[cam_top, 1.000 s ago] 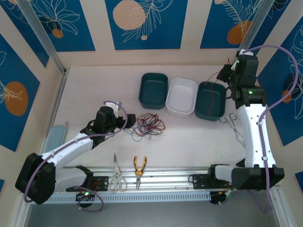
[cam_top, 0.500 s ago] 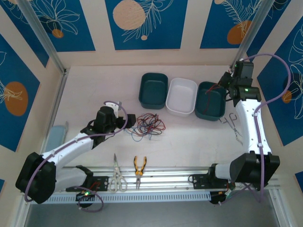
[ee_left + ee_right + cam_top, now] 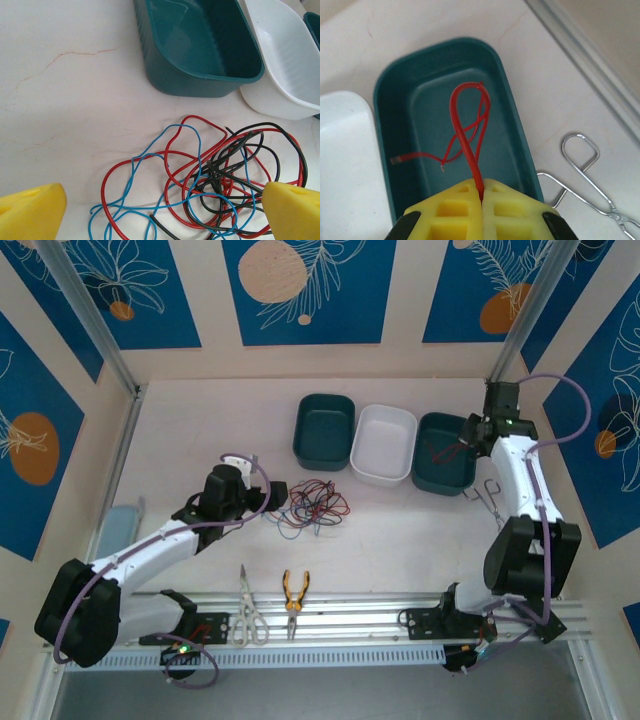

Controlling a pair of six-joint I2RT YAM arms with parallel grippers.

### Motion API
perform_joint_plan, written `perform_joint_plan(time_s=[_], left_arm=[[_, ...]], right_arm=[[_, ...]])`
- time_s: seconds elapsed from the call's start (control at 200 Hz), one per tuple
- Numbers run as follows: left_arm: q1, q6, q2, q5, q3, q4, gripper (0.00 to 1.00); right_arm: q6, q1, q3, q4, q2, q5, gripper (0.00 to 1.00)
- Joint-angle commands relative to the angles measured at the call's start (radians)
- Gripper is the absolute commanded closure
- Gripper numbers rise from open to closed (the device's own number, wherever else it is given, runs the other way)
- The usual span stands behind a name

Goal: Untangle the cables

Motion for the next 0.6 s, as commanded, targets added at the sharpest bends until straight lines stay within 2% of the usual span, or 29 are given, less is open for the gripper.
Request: perform_joint_plan(time_s=[0.0, 0.595], left_arm=[[-0.005, -0.008, 0.015, -0.014, 0.017, 0.021, 0.00], [-0.005, -0.009, 0.036, 0.001, 0.013, 0.039, 0.00]], right_arm=[[-0.005, 0.010, -0.001, -0.003, 0.055, -0.040, 1.00], [-0.010, 0.031, 0.051, -0.075, 0.335, -0.062, 1.00]])
